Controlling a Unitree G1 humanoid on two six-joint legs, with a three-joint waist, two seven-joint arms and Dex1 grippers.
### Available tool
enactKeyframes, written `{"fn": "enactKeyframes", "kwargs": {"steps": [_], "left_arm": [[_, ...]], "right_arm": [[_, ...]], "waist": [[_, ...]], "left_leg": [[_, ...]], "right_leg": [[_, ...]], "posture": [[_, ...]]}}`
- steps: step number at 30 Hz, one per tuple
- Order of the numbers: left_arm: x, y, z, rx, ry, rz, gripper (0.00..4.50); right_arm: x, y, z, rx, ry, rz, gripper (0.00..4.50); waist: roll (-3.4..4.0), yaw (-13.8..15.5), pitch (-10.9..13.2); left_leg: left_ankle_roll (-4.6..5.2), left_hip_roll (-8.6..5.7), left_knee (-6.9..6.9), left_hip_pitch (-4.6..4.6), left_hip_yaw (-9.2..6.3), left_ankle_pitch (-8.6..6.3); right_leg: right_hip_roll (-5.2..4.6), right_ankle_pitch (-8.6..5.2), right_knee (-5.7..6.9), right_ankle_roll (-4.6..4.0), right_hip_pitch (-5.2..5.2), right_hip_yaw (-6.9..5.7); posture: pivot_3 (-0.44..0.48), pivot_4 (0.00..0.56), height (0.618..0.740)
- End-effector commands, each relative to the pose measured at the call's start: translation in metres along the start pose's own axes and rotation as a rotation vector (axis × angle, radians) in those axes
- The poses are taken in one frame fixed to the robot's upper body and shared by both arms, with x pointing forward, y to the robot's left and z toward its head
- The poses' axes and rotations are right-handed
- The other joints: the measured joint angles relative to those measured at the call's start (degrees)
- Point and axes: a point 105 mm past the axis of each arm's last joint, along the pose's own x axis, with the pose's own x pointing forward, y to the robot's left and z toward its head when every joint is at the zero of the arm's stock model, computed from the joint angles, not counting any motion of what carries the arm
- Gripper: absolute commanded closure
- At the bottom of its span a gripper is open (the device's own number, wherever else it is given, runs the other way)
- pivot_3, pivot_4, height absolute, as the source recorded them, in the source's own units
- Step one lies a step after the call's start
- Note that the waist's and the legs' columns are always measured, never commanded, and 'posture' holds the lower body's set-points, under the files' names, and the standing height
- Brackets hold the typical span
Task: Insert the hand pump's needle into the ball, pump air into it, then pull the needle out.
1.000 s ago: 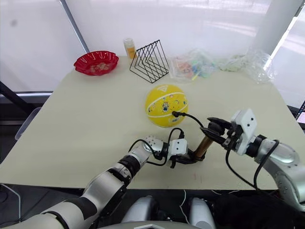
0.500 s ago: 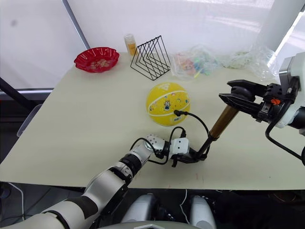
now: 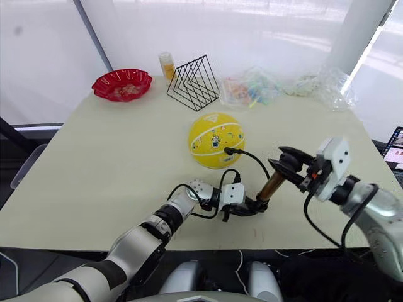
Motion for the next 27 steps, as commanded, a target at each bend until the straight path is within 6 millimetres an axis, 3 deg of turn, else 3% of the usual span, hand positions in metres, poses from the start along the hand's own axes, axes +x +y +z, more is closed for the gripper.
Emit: {"fn": "enactKeyframes", "kwargs": {"steps": [1, 3, 7, 11, 15, 17, 23, 27], "left_arm": [[-0.005, -0.044, -0.055, -0.117, 0.201, -0.158, 3.5], [-0.005, -0.045, -0.055, -0.116, 0.2, -0.16, 3.5], [-0.005, -0.045, -0.055, -0.114, 0.202, -0.165, 3.5], [-0.005, -0.046, -0.055, -0.11, 0.206, -0.169, 3.5], [-0.004, -0.046, -0.054, -0.109, 0.204, -0.174, 3.5], [-0.004, -0.046, -0.054, -0.109, 0.204, -0.176, 3.5], [-0.005, -0.047, -0.055, -0.108, 0.206, -0.178, 3.5], [-0.005, -0.048, -0.056, -0.106, 0.207, -0.182, 3.5]], "right_arm": [[0.004, 0.009, -0.044, 0.071, 0.153, 0.019, 2.87], [0.006, 0.006, -0.03, 0.039, 0.118, 0.02, 2.87], [-0.005, -0.011, 0.029, -0.084, 0.022, 0.008, 2.87], [-0.014, -0.019, 0.058, -0.117, -0.019, -0.01, 2.87], [-0.034, -0.022, 0.124, -0.197, -0.15, -0.024, 2.87], [-0.04, -0.021, 0.14, -0.219, -0.168, -0.028, 2.87], [-0.046, -0.021, 0.158, -0.214, -0.19, -0.043, 2.87], [-0.028, -0.013, 0.099, -0.138, -0.002, -0.012, 2.87]], "waist": [[0.03, -0.1, 0.0], [0.08, 0.0, 0.0], [0.55, 0.2, 0.4], [0.72, 0.9, 0.6], [1.05, 1.3, 0.9], [1.08, 1.3, 1.0], [1.09, 1.3, 1.0], [0.94, 1.3, 0.8]], "left_leg": [[0.0, 0.0, 0.0, 0.0, 0.0, 0.0], [0.0, -0.01, 0.0, -0.01, 0.0, 0.0], [0.0, -0.04, 0.01, -0.07, -0.04, 0.0], [0.01, -0.09, 0.02, -0.38, -0.04, 0.0], [0.01, -0.13, 0.06, -0.68, 0.01, 0.01], [0.02, -0.12, 0.17, -0.89, -0.02, 0.01], [0.02, -0.11, 0.17, -0.91, -0.02, 0.01], [0.03, -0.1, 0.15, -0.89, -0.04, 0.0]], "right_leg": [[0.06, 0.05, 0.0, -0.07, 0.0, 0.01], [0.06, 0.06, 0.0, -0.08, -0.01, 0.02], [0.06, 0.06, 0.0, -0.09, -0.02, 0.0], [0.05, 0.07, 0.0, -0.1, -0.29, 0.01], [0.03, 0.09, 0.02, -0.09, -0.56, 0.05], [0.04, 0.1, 0.03, -0.09, -0.7, 0.01], [0.03, 0.1, 0.03, -0.09, -0.7, 0.01], [0.05, 0.09, 0.03, -0.1, -0.69, -0.01]], "posture": [[0.0, 0.15, 0.737], [0.0, 0.15, 0.737], [0.0, 0.15, 0.737], [0.0, 0.15, 0.737], [0.0, 0.15, 0.737], [0.0, 0.15, 0.737], [0.0, 0.15, 0.737], [0.0, 0.15, 0.737]]}}
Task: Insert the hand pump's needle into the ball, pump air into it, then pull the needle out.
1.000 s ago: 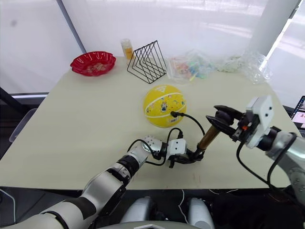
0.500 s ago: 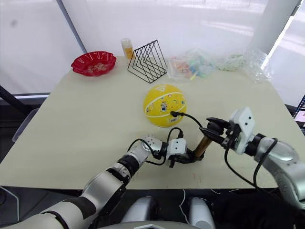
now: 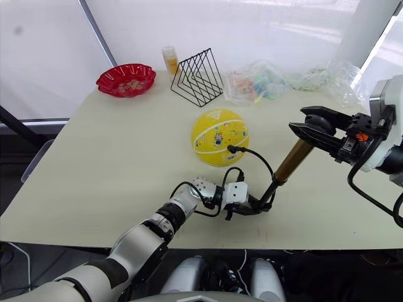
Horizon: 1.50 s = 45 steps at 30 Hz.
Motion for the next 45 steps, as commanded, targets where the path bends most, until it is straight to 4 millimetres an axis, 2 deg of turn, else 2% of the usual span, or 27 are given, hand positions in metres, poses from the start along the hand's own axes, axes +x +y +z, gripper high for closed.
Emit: {"fn": "enactKeyframes", "kwargs": {"steps": [1, 3, 5, 6, 9, 13, 15, 17, 19, 23, 26, 31, 36, 39, 42, 45], "left_arm": [[-0.009, -0.052, -0.065, -0.15, 0.228, -0.161, 3.5], [-0.009, -0.052, -0.065, -0.15, 0.227, -0.16, 3.5], [-0.008, -0.052, -0.065, -0.148, 0.224, -0.158, 3.5], [-0.008, -0.052, -0.064, -0.147, 0.224, -0.158, 3.5], [-0.009, -0.052, -0.065, -0.145, 0.228, -0.155, 3.5], [-0.009, -0.05, -0.064, -0.144, 0.226, -0.152, 3.5], [-0.009, -0.049, -0.064, -0.144, 0.226, -0.151, 3.5], [-0.01, -0.049, -0.064, -0.143, 0.228, -0.151, 3.5], [-0.01, -0.049, -0.064, -0.142, 0.228, -0.151, 3.5], [-0.009, -0.049, -0.063, -0.144, 0.226, -0.152, 3.5], [-0.008, -0.05, -0.063, -0.145, 0.225, -0.154, 3.5], [-0.007, -0.049, -0.062, -0.147, 0.221, -0.148, 3.5], [-0.007, -0.048, -0.062, -0.15, 0.217, -0.139, 3.5], [-0.007, -0.048, -0.062, -0.152, 0.217, -0.136, 3.5], [-0.006, -0.047, -0.062, -0.152, 0.216, -0.134, 3.5], [-0.006, -0.047, -0.061, -0.152, 0.215, -0.134, 3.5]], "right_arm": [[0.002, 0.003, -0.019, -0.011, 0.05, -0.03, 2.87], [0.01, 0.009, -0.061, 0.077, 0.109, -0.033, 2.87], [0.013, 0.023, -0.111, 0.135, 0.221, -0.006, 2.87], [0.014, 0.027, -0.121, 0.152, 0.23, -0.005, 2.87], [0.017, 0.035, -0.153, 0.157, 0.275, 0.0, 2.87], [0.016, 0.04, -0.176, 0.155, 0.298, -0.015, 2.87], [0.016, 0.041, -0.181, 0.15, 0.299, -0.017, 2.87], [0.017, 0.038, -0.171, 0.128, 0.262, -0.017, 2.87], [0.017, 0.031, -0.15, 0.098, 0.205, -0.02, 2.87], [0.012, 0.011, -0.093, 0.03, 0.072, -0.038, 2.87], [0.006, 0.002, -0.062, 0.008, 0.016, -0.045, 2.87], [-0.015, -0.013, 0.004, -0.063, -0.045, -0.034, 2.87], [-0.023, -0.017, 0.041, -0.104, -0.097, -0.039, 2.87], [-0.021, -0.017, 0.043, -0.104, -0.081, -0.039, 2.87], [-0.012, -0.01, 0.006, -0.048, 0.03, -0.014, 2.87], [-0.004, -0.002, -0.022, -0.011, 0.091, 0.008, 2.87]], "waist": [[-0.13, 0.0, -0.1], [-0.31, -0.1, -0.3], [-1.0, -0.3, -0.8], [-1.08, -0.4, -0.9], [-1.21, -0.9, -1.1], [-1.1, -1.1, -1.3], [-1.06, -1.0, -1.4], [-0.99, -0.9, -1.4], [-0.86, -0.8, -1.4], [-0.38, -0.2, -0.9], [-0.08, 0.1, -0.6], [0.14, 0.2, 0.1], [0.05, 0.2, 0.3], [0.04, 0.2, 0.4], [0.0, 0.2, 0.3], [-0.11, 0.1, 0.2]], "left_leg": [[0.0, 0.0, -0.01, 0.03, 0.0, 0.0], [0.0, 0.01, -0.02, 0.09, 0.0, 0.0], [0.0, 0.08, -0.12, 0.33, 0.03, 0.0], [0.01, 0.11, -0.37, 0.79, 0.06, -0.01], [0.0, 0.37, -0.44, 1.02, 0.13, -0.02], [0.0, 1.03, -0.46, 1.07, 0.57, -0.01], [0.0, 1.33, -0.46, 1.04, 0.79, -0.01], [0.0, 1.44, -0.46, 0.98, 0.88, -0.01], [0.0, 1.44, -0.46, 0.97, 0.91, -0.01], [0.0, 1.46, -0.46, 0.87, 0.94, 0.0], [0.0, 1.37, -0.46, 0.71, 0.95, 0.0], [0.0, 1.2, -0.45, 0.6, 0.94, 0.0], [0.0, 1.19, -0.45, 0.57, 0.93, 0.0], [0.0, 1.19, -0.45, 0.57, 0.94, 0.01], [0.0, 1.18, -0.45, 0.56, 0.95, 0.01], [0.0, 1.18, -0.45, 0.62, 0.93, 0.01]], "right_leg": [[0.01, 0.0, 0.01, 0.0, 0.01, 0.01], [0.02, 0.0, 0.03, 0.0, 0.05, 0.01], [0.13, -0.04, 0.03, -0.06, 0.21, 0.03], [0.14, -0.12, 0.01, -0.14, 0.47, 0.07], [0.18, -0.23, 0.01, -0.28, 0.69, -0.07], [0.29, -0.34, 0.01, -0.45, 0.92, -0.54], [0.32, -0.41, 0.02, -0.62, 0.99, -0.85], [0.37, -0.45, 0.03, -0.71, 1.0, -1.02], [0.36, -0.45, 0.03, -0.72, 1.01, -1.02], [0.27, -0.45, 0.03, -0.71, 0.97, -1.1], [0.2, -0.44, 0.02, -0.69, 0.89, -1.1], [0.01, -0.42, -0.01, -0.66, 0.86, -1.2], [-0.07, -0.43, -0.05, -0.63, 0.87, -1.28], [-0.1, -0.43, -0.05, -0.62, 0.86, -1.29], [-0.12, -0.45, -0.05, -0.6, 0.87, -1.29], [-0.1, -0.47, -0.05, -0.55, 0.93, -1.31]], "posture": [[0.0, 0.15, 0.737], [0.0, 0.15, 0.737], [0.0, 0.15, 0.737], [0.0, 0.15, 0.737], [0.0, 0.15, 0.737], [0.0, 0.15, 0.737], [0.0, 0.15, 0.737], [0.0, 0.15, 0.737], [0.0, 0.15, 0.737], [0.0, 0.15, 0.737], [0.0, 0.15, 0.737], [0.0, 0.15, 0.737], [0.0, 0.15, 0.737], [0.0, 0.15, 0.737], [0.0, 0.15, 0.737], [0.0, 0.15, 0.737]]}}
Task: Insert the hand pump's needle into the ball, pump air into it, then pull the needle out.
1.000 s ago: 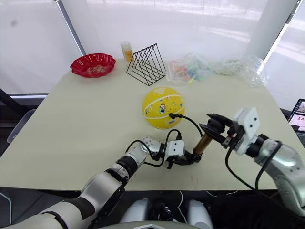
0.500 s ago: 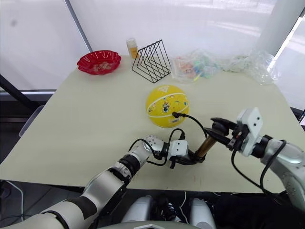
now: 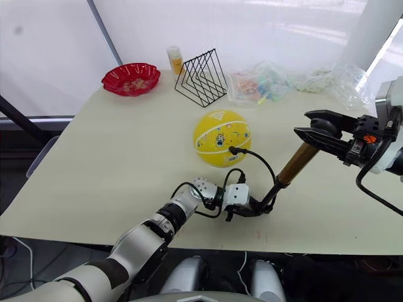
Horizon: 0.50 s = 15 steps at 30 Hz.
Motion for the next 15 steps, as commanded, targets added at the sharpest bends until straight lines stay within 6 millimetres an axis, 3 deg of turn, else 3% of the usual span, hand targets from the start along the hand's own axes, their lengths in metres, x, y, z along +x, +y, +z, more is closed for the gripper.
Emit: {"fn": "enactKeyframes", "kwargs": {"steps": [1, 3, 5, 10, 15], "left_arm": [[-0.007, -0.046, -0.061, -0.164, 0.206, -0.121, 3.5], [-0.007, -0.046, -0.06, -0.162, 0.202, -0.122, 3.5], [-0.007, -0.046, -0.06, -0.16, 0.2, -0.121, 3.5], [-0.008, -0.044, -0.06, -0.163, 0.201, -0.114, 3.5], [-0.009, -0.044, -0.06, -0.165, 0.201, -0.112, 3.5]], "right_arm": [[0.01, 0.003, -0.036, 0.006, 0.1, -0.019, 2.87], [0.022, 0.014, -0.078, 0.063, 0.175, 0.006, 2.87], [0.028, 0.022, -0.101, 0.089, 0.204, 0.021, 2.87], [0.035, 0.036, -0.154, 0.13, 0.275, 0.021, 2.87], [0.039, 0.044, -0.172, 0.118, 0.266, 0.016, 2.87]], "waist": [[-0.1, -0.1, -0.1], [-0.51, -0.3, -0.6], [-0.85, -0.4, -1.1], [-0.91, -0.4, -1.5], [-0.77, -0.3, -1.7]], "left_leg": [[0.0, 0.0, 0.0, 0.03, 0.01, 0.0], [0.0, 0.02, 0.0, 0.1, 0.0, 0.0], [0.0, 0.1, -0.03, 0.24, -0.03, 0.0], [-0.01, 0.16, -0.06, 0.34, -0.5, -0.01], [-0.01, 0.18, -0.2, 0.43, -0.59, -0.01]], "right_leg": [[0.0, 0.0, 0.01, 0.0, 0.01, 0.0], [0.06, -0.01, 0.01, 0.0, 0.05, 0.01], [0.13, -0.05, 0.01, 0.02, 0.1, 0.02], [0.47, -0.15, 0.01, 0.07, 0.1, 0.1], [0.69, -0.06, 0.03, -0.26, 0.1, 0.16]], "posture": [[0.0, 0.15, 0.737], [0.0, 0.15, 0.737], [0.0, 0.15, 0.737], [0.0, 0.15, 0.737], [0.0, 0.15, 0.737]]}}
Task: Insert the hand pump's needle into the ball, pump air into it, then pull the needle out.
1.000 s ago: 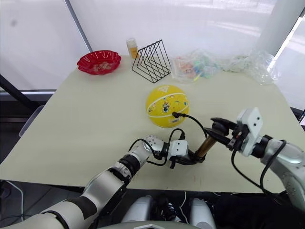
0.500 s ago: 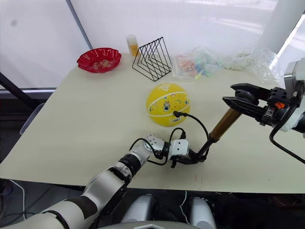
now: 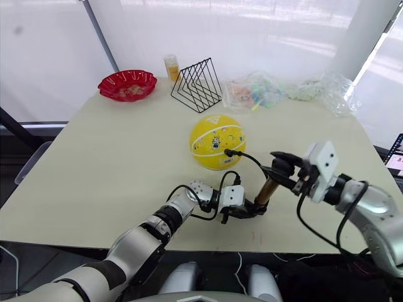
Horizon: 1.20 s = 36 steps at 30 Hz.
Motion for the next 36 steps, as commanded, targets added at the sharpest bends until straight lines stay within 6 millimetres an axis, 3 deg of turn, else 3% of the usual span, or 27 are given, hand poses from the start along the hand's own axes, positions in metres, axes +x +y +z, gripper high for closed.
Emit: {"fn": "enactKeyframes", "kwargs": {"steps": [1, 4, 7, 10, 14, 22, 24, 26, 28, 32, 36], "left_arm": [[-0.002, -0.037, -0.047, -0.108, 0.171, -0.122, 3.5], [-0.002, -0.037, -0.047, -0.108, 0.172, -0.123, 3.5], [-0.002, -0.037, -0.048, -0.107, 0.173, -0.126, 3.5], [-0.002, -0.038, -0.047, -0.106, 0.173, -0.128, 3.5], [-0.002, -0.037, -0.047, -0.105, 0.175, -0.129, 3.5], [-0.003, -0.036, -0.048, -0.102, 0.179, -0.128, 3.5], [-0.004, -0.036, -0.049, -0.103, 0.181, -0.127, 3.5], [-0.005, -0.037, -0.05, -0.103, 0.183, -0.129, 3.5], [-0.006, -0.038, -0.051, -0.104, 0.183, -0.131, 3.5], [-0.005, -0.039, -0.05, -0.103, 0.18, -0.132, 3.5], [-0.006, -0.037, -0.05, -0.102, 0.177, -0.122, 3.5]], "right_arm": [[-0.004, 0.004, -0.049, 0.059, 0.173, -0.008, 2.87], [-0.007, -0.01, -0.01, 0.013, 0.06, -0.029, 2.87], [-0.023, -0.025, 0.044, -0.066, -0.038, -0.037, 2.87], [-0.038, -0.033, 0.085, -0.105, -0.101, -0.041, 2.87], [-0.053, -0.041, 0.127, -0.149, -0.157, -0.061, 2.87], [-0.069, -0.043, 0.163, -0.202, -0.174, -0.088, 2.87], [-0.067, -0.042, 0.161, -0.187, -0.172, -0.09, 2.87], [-0.061, -0.037, 0.144, -0.166, -0.11, -0.067, 2.87], [-0.054, -0.035, 0.122, -0.132, -0.055, -0.06, 2.87], [-0.04, -0.027, 0.057, -0.057, 0.12, -0.044, 2.87], [-0.019, -0.008, 0.022, -0.012, 0.147, -0.001, 2.87]], "waist": [[0.12, 0.0, -0.1], [0.29, 0.1, 0.0], [0.63, 0.2, 0.3], [1.43, 0.3, 1.0], [0.89, 0.3, 1.5], [0.83, 0.3, 1.7], [0.65, 0.2, 1.8], [0.49, 0.2, 1.9], [0.16, 0.2, 1.7], [-0.63, 0.0, 0.8], [-1.26, -0.7, 0.0]], "left_leg": [[0.0, 0.0, 0.0, 0.0, 0.01, 0.0], [0.0, -0.02, 0.0, 0.04, -0.01, 0.0], [0.0, -0.07, 0.01, -0.02, 0.02, 0.0], [0.0, -0.21, 0.11, -0.25, 0.08, 0.0], [0.0, -0.54, 0.1, -0.47, 0.32, 0.01], [0.01, -0.85, 0.1, -0.63, 1.27, 0.01], [0.02, -0.84, 0.1, -0.59, 1.47, 0.0], [0.04, -0.85, 0.1, -0.52, 1.85, -0.01], [0.09, -0.84, 0.08, -0.45, 1.94, -0.04], [0.3, -0.82, -0.03, -0.18, 1.93, -0.18], [0.4, -0.81, -0.16, 0.39, 1.92, -0.41]], "right_leg": [[0.0, 0.0, 0.0, 0.0, 0.0, 0.0], [0.0, 0.0, 0.01, 0.0, 0.0, 0.06], [-0.08, 0.02, 0.01, 0.0, -0.02, 0.08], [-0.26, 0.05, 0.01, 0.03, -0.12, 0.13], [-0.71, 0.07, -0.02, 0.28, -0.34, 0.18], [-0.97, 0.37, -0.04, 0.94, -0.92, 1.35], [-0.98, 0.4, -0.04, 1.0, -0.94, 1.53], [-1.01, 0.49, -0.08, 1.16, -1.02, 1.93], [-1.0, 0.5, -0.09, 1.18, -1.04, 2.11], [-0.82, 0.49, -0.1, 1.17, -1.04, 2.63], [-0.84, 0.4, -0.1, 1.0, -0.9, 3.29]], "posture": [[0.0, 0.15, 0.737], [0.0, 0.15, 0.737], [0.0, 0.15, 0.737], [0.0, 0.15, 0.737], [0.0, 0.15, 0.737], [0.0, 0.15, 0.737], [0.0, 0.15, 0.737], [0.0, 0.15, 0.737], [0.0, 0.15, 0.737], [0.0, 0.15, 0.737], [0.0, 0.15, 0.737]]}}
